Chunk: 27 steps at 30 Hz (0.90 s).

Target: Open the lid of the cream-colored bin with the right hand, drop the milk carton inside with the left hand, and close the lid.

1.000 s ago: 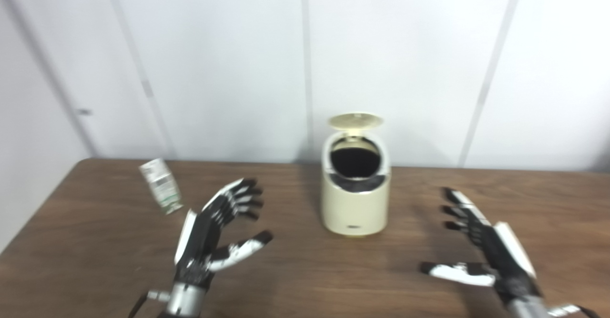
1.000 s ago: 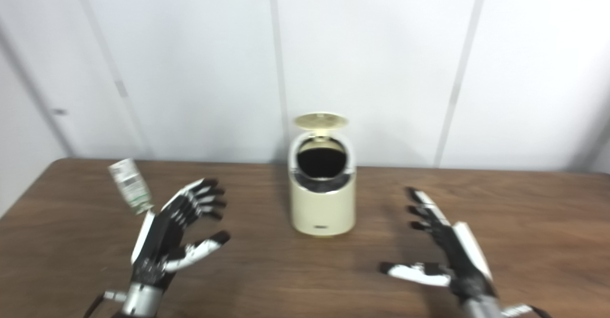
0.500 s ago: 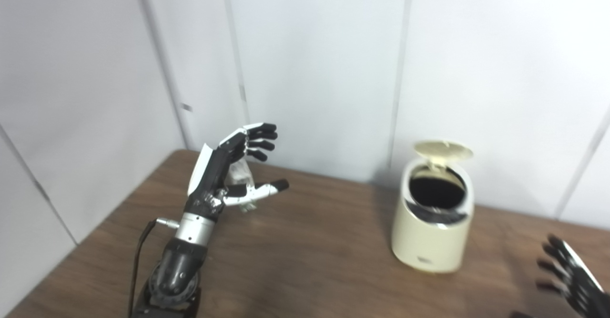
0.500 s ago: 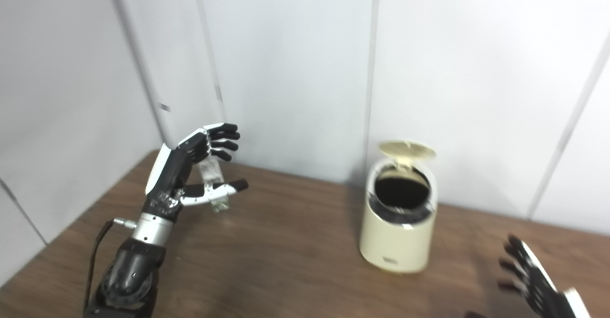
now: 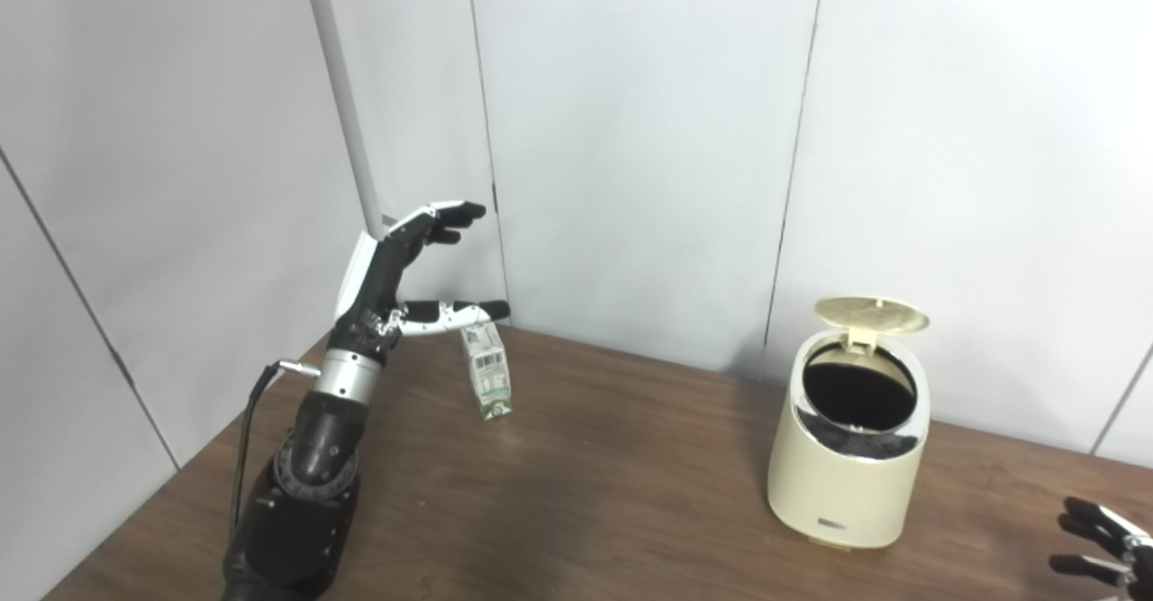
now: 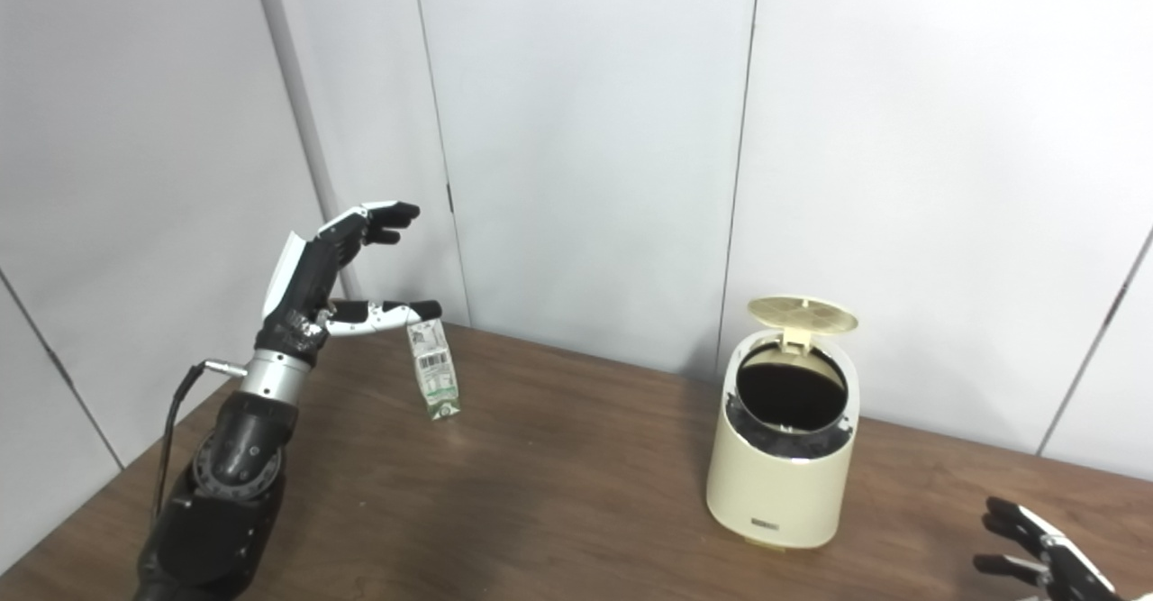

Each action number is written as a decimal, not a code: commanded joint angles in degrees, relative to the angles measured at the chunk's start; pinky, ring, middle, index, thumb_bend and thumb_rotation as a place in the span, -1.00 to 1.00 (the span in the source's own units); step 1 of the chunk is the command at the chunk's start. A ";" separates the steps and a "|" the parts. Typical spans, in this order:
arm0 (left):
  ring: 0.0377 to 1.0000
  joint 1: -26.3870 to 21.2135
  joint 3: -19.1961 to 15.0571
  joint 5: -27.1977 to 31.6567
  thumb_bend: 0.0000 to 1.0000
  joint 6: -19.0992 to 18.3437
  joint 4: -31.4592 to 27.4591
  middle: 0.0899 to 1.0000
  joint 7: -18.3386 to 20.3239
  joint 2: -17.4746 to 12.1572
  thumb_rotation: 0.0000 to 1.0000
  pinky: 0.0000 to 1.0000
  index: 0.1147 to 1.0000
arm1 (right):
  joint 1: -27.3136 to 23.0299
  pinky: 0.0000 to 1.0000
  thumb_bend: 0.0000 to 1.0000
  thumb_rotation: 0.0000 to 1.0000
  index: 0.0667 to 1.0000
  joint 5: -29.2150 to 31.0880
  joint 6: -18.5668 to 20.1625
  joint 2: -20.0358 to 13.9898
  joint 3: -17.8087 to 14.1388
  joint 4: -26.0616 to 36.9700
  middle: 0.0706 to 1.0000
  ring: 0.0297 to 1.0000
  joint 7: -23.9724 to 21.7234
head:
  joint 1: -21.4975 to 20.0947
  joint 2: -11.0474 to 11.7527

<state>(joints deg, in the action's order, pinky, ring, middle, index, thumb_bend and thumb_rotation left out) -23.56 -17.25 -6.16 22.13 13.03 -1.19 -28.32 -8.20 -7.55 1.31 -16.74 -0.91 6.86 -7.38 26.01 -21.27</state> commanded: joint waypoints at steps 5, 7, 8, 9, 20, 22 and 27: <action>0.41 -3.81 1.00 0.04 0.86 2.81 6.28 0.47 -0.55 -3.83 -0.76 0.31 0.46 | -2.40 -0.18 0.94 -0.09 0.60 0.87 -2.34 -1.19 -0.60 1.56 0.58 0.35 -0.33 | -0.03 -0.09; 0.50 -3.64 1.12 0.51 0.93 1.45 7.37 0.54 -0.34 -3.85 -0.69 0.39 0.52 | -2.43 -0.19 0.94 -0.09 0.59 0.84 -2.34 -1.25 -0.64 1.68 0.57 0.34 -0.34 | -0.03 -0.09; 0.53 -3.45 1.14 0.85 0.95 0.67 7.62 0.57 -0.14 -3.83 -0.66 0.43 0.54 | -2.42 -0.19 0.94 -0.08 0.59 0.81 -2.23 -1.26 -0.65 1.81 0.56 0.33 -0.36 | -0.03 -0.09; 0.57 -3.18 1.17 1.27 0.98 -0.07 8.01 0.60 0.11 -3.83 -0.64 0.48 0.58 | -2.40 -0.20 0.95 -0.08 0.58 0.58 -1.91 -1.27 -0.67 2.00 0.56 0.32 -0.29 | -0.03 -0.09; 0.64 -2.43 2.15 4.07 1.00 1.21 16.07 0.69 2.02 -3.54 -0.47 0.55 0.76 | -2.33 -0.29 1.00 0.07 0.51 -0.23 -1.32 -1.77 -1.07 2.39 0.51 0.23 -0.23 | -0.89 -0.44; 0.67 -2.68 2.42 4.69 1.00 2.67 18.25 0.72 2.28 -3.38 -0.46 0.57 0.80 | -2.29 -0.30 1.00 0.06 0.50 -0.02 -1.16 -2.04 -1.15 2.48 0.51 0.23 -0.36 | -1.02 -0.56; 0.69 -2.88 2.96 4.46 1.00 3.84 21.18 0.75 0.94 -2.42 -0.46 0.60 0.85 | -2.07 -0.31 1.00 0.04 0.49 0.30 -1.02 -2.60 -1.31 2.89 0.50 0.21 -0.56 | -1.03 -0.81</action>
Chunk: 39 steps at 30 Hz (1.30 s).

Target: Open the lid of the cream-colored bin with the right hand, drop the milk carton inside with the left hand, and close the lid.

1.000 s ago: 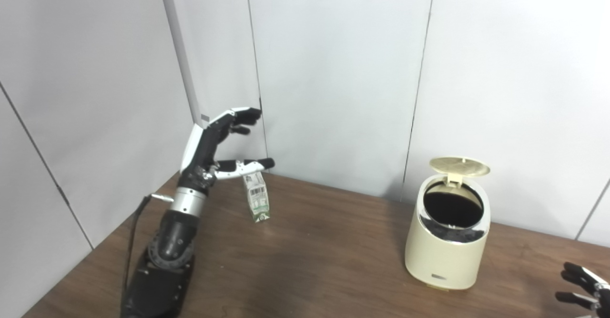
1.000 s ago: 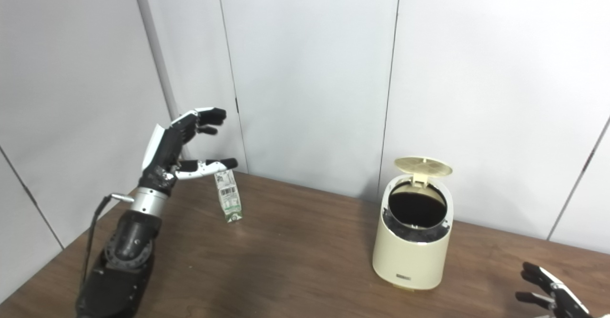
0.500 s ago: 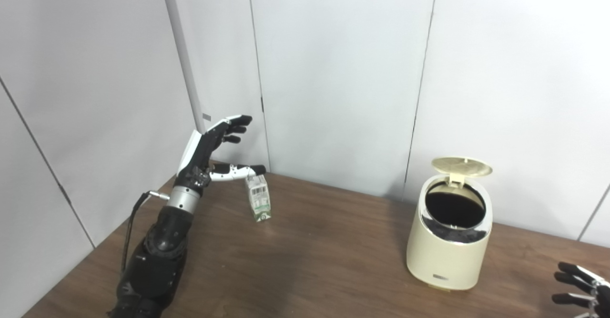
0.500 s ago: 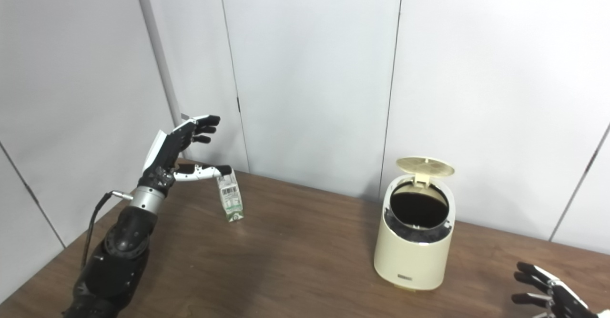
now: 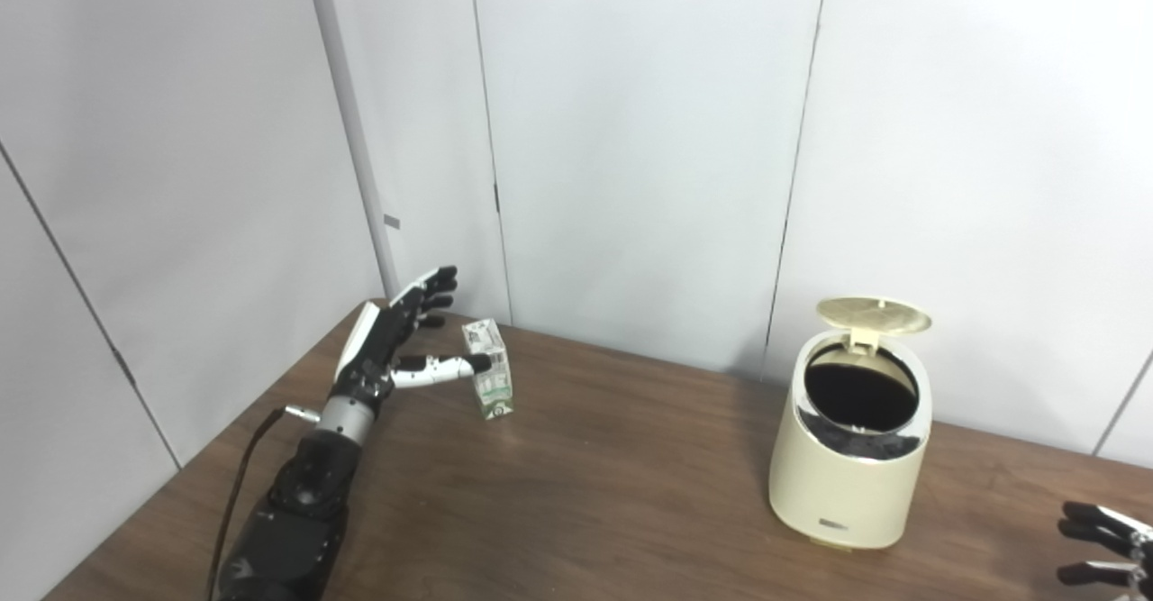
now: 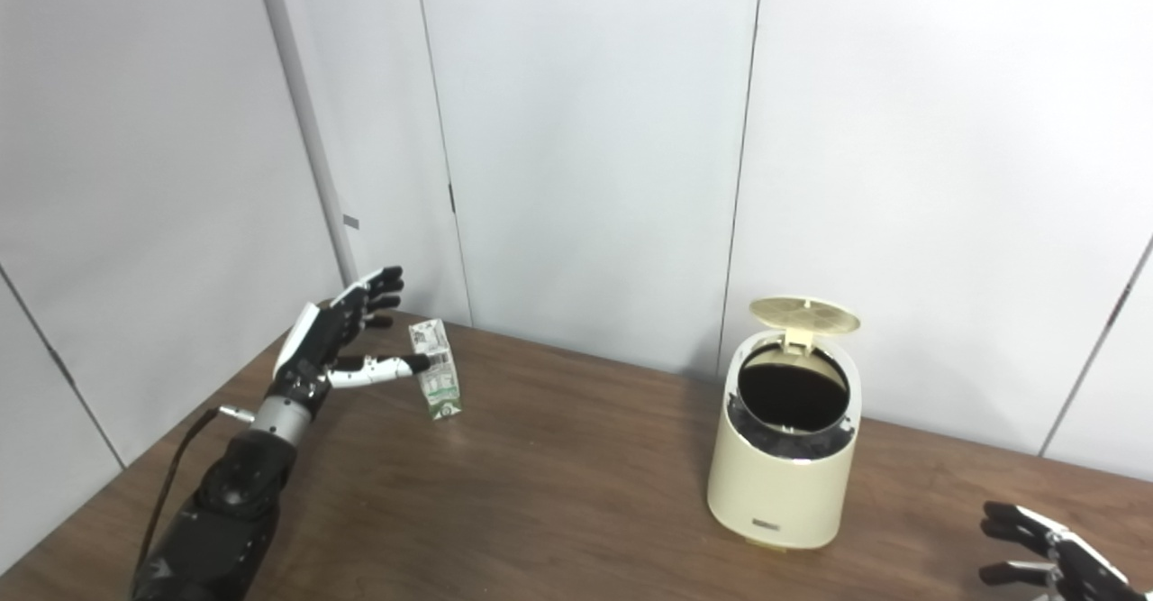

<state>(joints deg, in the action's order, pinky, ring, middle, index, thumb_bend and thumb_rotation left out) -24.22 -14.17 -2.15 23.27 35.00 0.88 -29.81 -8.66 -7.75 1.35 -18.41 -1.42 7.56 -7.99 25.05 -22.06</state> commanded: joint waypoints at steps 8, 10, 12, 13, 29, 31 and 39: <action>0.73 -2.34 0.00 0.67 1.00 3.62 2.13 0.75 -3.05 0.85 -0.47 0.68 0.86 | -1.29 -0.34 1.00 0.07 0.44 0.51 -0.94 -1.13 -1.32 2.70 0.44 0.18 0.19 | -0.15 -0.28; 0.75 -2.29 -0.09 0.77 1.00 3.64 2.58 0.76 -3.58 1.25 -0.48 0.68 0.87 | -1.14 -0.36 1.00 0.09 0.42 0.20 -0.65 -1.27 -1.38 2.98 0.43 0.15 0.15 | -0.14 -0.39; 0.75 -2.23 -0.26 0.86 1.00 3.64 2.98 0.76 -4.39 1.74 -0.49 0.68 0.86 | -0.96 -0.35 1.00 0.10 0.41 0.04 0.03 -1.34 -1.43 3.37 0.42 0.13 0.05 | -0.17 -0.41; 0.75 -2.22 -0.46 1.14 1.00 3.64 3.18 0.76 -4.67 2.06 -0.52 0.69 0.86 | -0.85 -0.35 1.00 0.09 0.40 0.06 0.22 -1.34 -1.46 3.53 0.41 0.13 0.01 | -0.20 -0.43; 0.63 -3.44 0.89 -0.34 0.94 3.63 6.95 0.68 -11.81 4.12 -0.55 0.59 0.74 | 1.03 -0.32 1.00 0.18 0.39 0.82 -0.06 -2.56 -2.38 3.87 0.41 0.15 -0.65 | 0.43 -1.05; 0.60 -3.76 0.87 0.11 0.95 3.63 7.64 0.65 -12.17 4.26 -0.55 0.53 0.72 | 1.40 -0.33 1.00 0.18 0.38 1.06 0.39 -2.74 -2.53 4.34 0.40 0.14 -0.74 | 0.73 -1.23; 0.50 -4.71 0.23 1.63 0.96 3.64 9.51 0.58 -12.41 5.01 -0.65 0.43 0.64 | 2.14 -0.30 1.00 0.19 0.39 1.38 0.44 -3.11 -2.91 4.93 0.42 0.13 -1.48 | 0.33 -1.69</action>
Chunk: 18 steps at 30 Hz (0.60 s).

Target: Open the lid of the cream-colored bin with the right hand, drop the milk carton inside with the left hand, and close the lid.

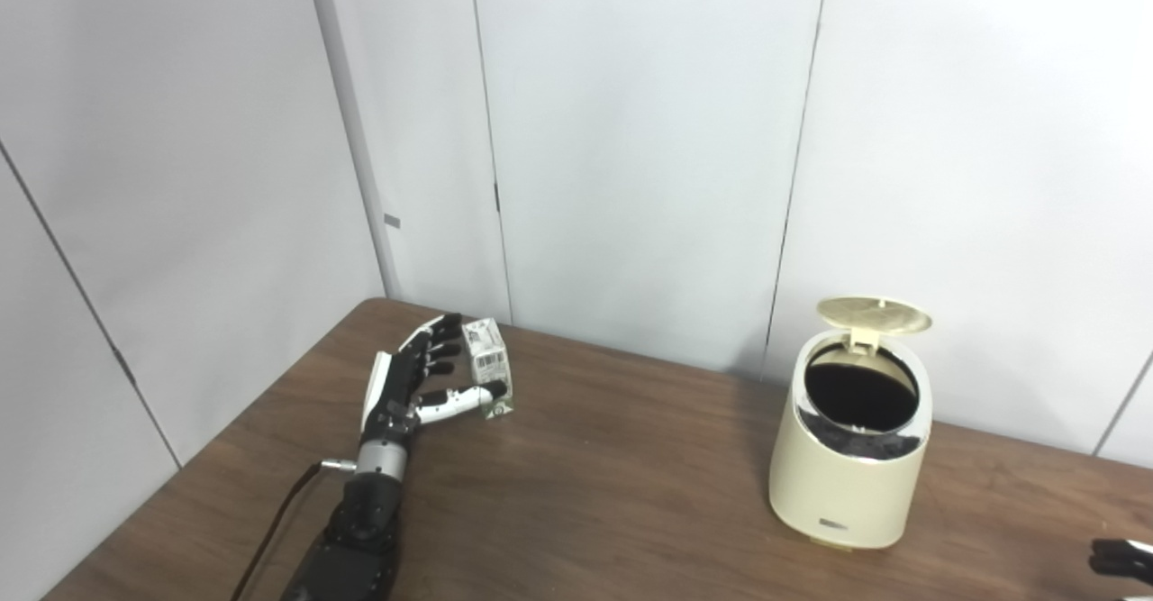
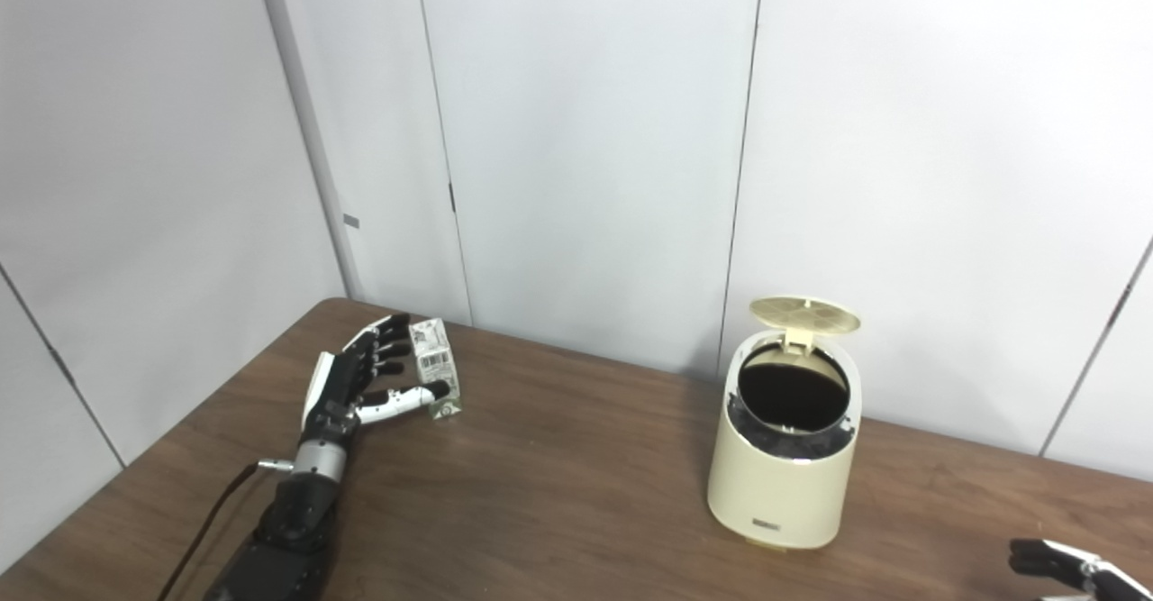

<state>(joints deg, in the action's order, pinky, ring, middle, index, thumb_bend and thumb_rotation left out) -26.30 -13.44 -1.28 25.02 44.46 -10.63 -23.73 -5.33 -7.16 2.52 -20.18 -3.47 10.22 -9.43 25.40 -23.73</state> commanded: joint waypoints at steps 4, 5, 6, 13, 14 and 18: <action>0.45 -2.94 0.03 0.20 0.97 1.89 0.99 0.55 -1.42 -1.01 -0.64 0.39 0.62 | -1.14 -0.29 1.00 0.18 0.39 0.29 -0.35 -1.43 -0.77 2.45 0.41 0.14 -0.08 | -0.17 -0.19; 0.45 -2.97 0.15 0.11 0.97 1.89 1.08 0.55 -1.51 -0.98 -0.63 0.40 0.61 | -1.13 -0.29 1.00 0.19 0.38 0.19 -0.35 -1.44 -0.74 2.50 0.41 0.14 -0.06 | -0.16 -0.22; 0.45 -2.97 0.35 -0.09 0.96 1.89 1.08 0.55 -1.66 -1.00 -0.63 0.40 0.60 | -1.10 -0.30 1.00 0.19 0.38 0.14 -0.42 -1.45 -0.73 2.51 0.40 0.13 -0.04 | -0.13 -0.28; 0.46 -3.31 1.14 -0.41 0.97 1.88 1.32 0.54 -2.06 -1.01 -0.59 0.40 0.56 | -0.88 -0.31 1.00 0.20 0.37 0.29 0.21 -1.29 -0.63 3.13 0.38 0.11 -0.11 | -0.43 -0.51; 0.46 -3.40 1.18 -0.44 0.97 1.88 1.46 0.53 -2.21 -0.99 -0.59 0.40 0.55 | -0.83 -0.31 1.00 0.21 0.37 0.31 0.20 -1.27 -0.61 3.18 0.38 0.11 -0.10 | -0.48 -0.57; 0.44 -3.62 1.60 -0.76 0.95 1.87 1.76 0.51 -2.83 -1.05 -0.64 0.38 0.53 | -0.54 -0.29 1.00 0.19 0.39 0.61 -0.10 -1.22 -0.67 3.25 0.40 0.13 -0.13 | -0.50 -0.68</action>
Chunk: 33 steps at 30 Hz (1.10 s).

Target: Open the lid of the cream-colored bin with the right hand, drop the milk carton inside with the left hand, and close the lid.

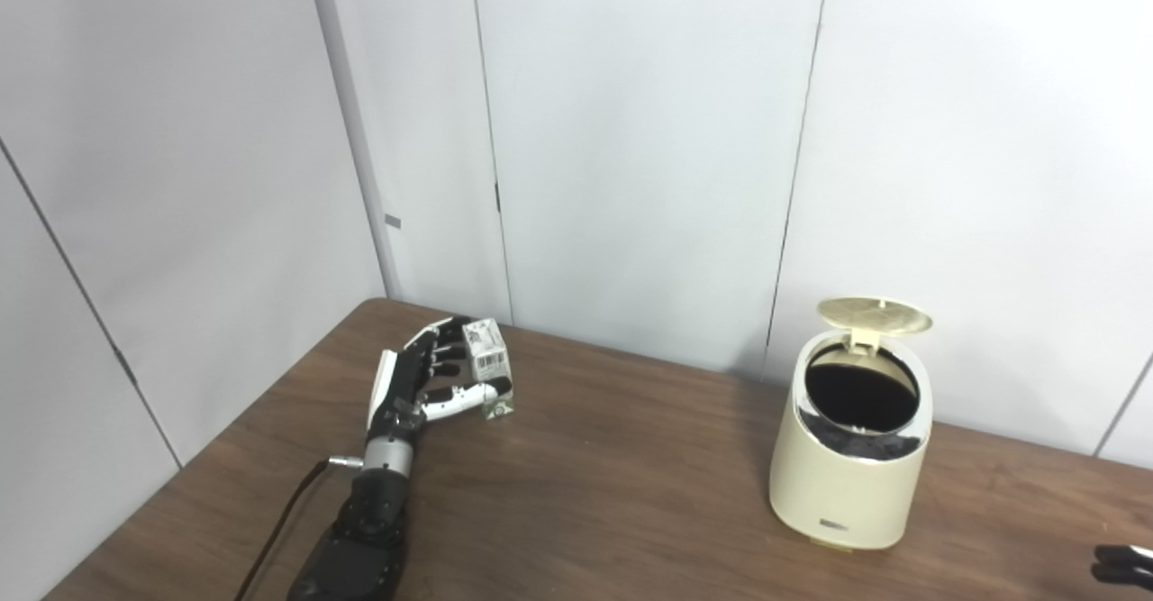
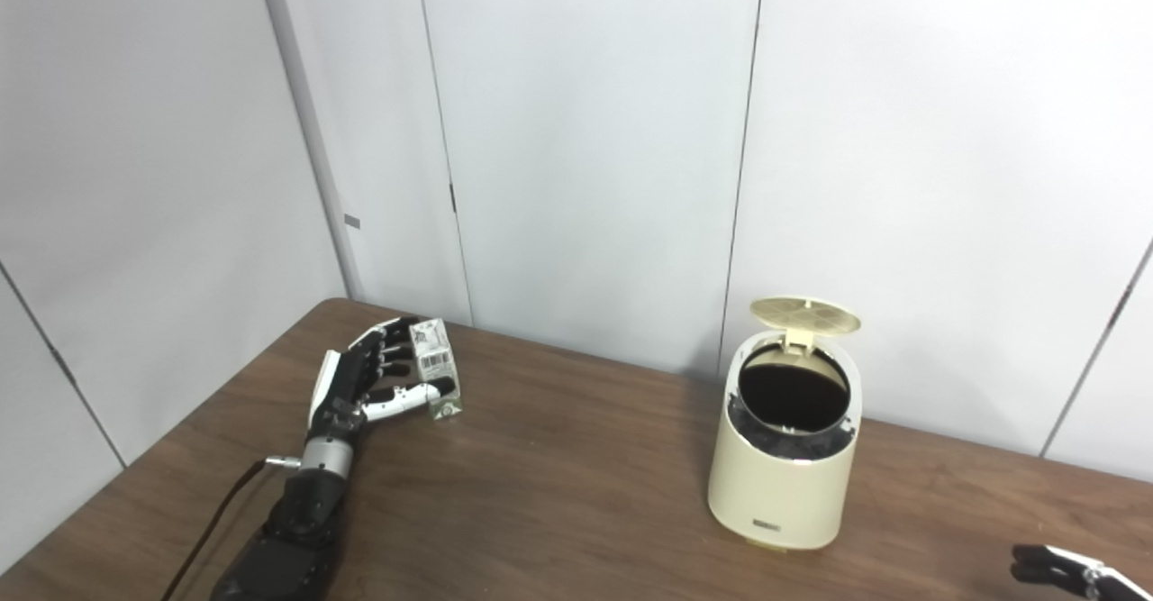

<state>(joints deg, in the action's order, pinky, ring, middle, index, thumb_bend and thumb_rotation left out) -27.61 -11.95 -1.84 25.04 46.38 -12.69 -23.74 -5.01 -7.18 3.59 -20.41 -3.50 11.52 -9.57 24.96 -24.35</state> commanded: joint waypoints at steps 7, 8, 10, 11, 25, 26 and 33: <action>0.44 -2.74 0.60 0.09 0.96 1.87 0.90 0.49 -0.58 -1.31 -0.68 0.34 0.50 | -0.13 -0.30 1.00 0.22 0.40 0.54 -0.35 -0.92 -0.72 2.99 0.42 0.15 0.02 | -0.45 -0.35; 0.44 -2.87 0.86 -0.46 0.95 1.87 1.22 0.49 -1.21 -1.35 -0.69 0.33 0.49 | -0.05 -0.30 1.00 0.22 0.40 0.76 -0.48 -0.90 -0.81 2.95 0.42 0.15 0.02 | -0.44 -0.43; 0.39 -3.05 1.26 -1.12 0.97 1.86 1.69 0.46 -2.02 -1.44 -0.65 0.29 0.46 | 0.07 -0.29 1.00 0.22 0.40 0.88 -0.61 -0.89 -0.91 2.94 0.42 0.15 0.06 | -0.39 -0.50; 0.39 -3.17 1.42 -1.50 0.97 1.86 1.97 0.45 -2.82 -1.41 -0.64 0.28 0.46 | 0.18 -0.29 1.00 0.22 0.40 0.92 -0.63 -0.92 -0.97 2.99 0.42 0.15 0.06 | -0.36 -0.55; -0.12 -4.64 3.29 -2.00 0.04 1.88 2.93 -0.18 -9.28 0.14 -1.00 -0.18 -0.07 | 1.33 -0.25 1.00 0.14 0.42 1.08 -0.12 -0.66 -0.71 3.49 0.45 0.22 -0.20 | -0.29 -1.02; -0.12 -4.74 3.37 -2.04 0.04 1.88 2.97 -0.18 -9.50 0.22 -1.00 -0.18 -0.08 | 1.35 -0.24 1.00 0.13 0.42 1.06 -0.22 -0.68 -0.75 3.45 0.45 0.23 -0.16 | -0.27 -1.07; -0.13 -5.00 4.53 -2.64 0.04 1.88 3.33 -0.17 -11.39 0.41 -1.00 -0.18 -0.10 | 1.59 -0.24 1.00 0.15 0.47 0.58 -0.61 -0.84 -0.76 3.29 0.50 0.26 0.00 | -0.28 -1.19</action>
<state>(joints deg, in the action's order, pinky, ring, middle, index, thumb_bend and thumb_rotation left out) -30.56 -7.60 -4.53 25.08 49.94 -22.54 -23.04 -2.61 -6.80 3.90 -20.37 -3.70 12.87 -9.80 24.70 -25.49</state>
